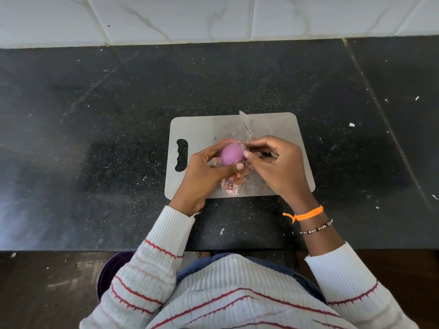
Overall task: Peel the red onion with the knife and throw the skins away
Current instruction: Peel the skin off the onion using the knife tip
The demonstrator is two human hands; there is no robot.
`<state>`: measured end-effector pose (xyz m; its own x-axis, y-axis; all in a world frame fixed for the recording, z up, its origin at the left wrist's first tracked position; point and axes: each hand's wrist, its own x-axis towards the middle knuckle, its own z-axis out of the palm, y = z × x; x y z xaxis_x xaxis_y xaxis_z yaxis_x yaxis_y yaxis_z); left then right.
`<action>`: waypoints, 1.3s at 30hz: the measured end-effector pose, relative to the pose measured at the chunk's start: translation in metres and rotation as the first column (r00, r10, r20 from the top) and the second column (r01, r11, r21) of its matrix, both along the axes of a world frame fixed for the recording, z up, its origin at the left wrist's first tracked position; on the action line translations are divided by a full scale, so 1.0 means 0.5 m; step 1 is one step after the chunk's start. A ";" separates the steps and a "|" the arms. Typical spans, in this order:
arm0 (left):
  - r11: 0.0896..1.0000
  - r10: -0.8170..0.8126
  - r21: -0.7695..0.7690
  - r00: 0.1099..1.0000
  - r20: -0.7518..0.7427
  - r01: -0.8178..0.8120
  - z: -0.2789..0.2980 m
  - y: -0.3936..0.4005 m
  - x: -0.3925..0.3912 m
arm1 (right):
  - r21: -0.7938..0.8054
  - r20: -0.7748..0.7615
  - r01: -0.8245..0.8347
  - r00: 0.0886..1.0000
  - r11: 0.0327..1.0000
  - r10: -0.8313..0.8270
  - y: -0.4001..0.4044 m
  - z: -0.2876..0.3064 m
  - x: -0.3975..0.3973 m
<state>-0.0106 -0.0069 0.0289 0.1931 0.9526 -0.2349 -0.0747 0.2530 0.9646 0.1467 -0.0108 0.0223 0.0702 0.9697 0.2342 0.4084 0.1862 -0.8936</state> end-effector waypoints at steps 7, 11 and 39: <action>1.000 -0.008 0.013 1.000 -0.011 0.008 0.001 -0.002 -0.001 | 0.040 0.001 -0.028 1.000 0.999 0.028 0.004 -0.006 0.007; 1.000 -0.007 0.019 1.000 -0.018 0.008 0.002 -0.004 -0.001 | 0.052 0.001 -0.039 0.999 0.998 0.039 0.006 -0.006 0.010; 0.999 0.030 0.028 0.997 -0.078 -0.027 -0.012 -0.012 -0.007 | 0.000 0.027 -0.016 1.000 1.000 0.016 0.010 -0.017 -0.020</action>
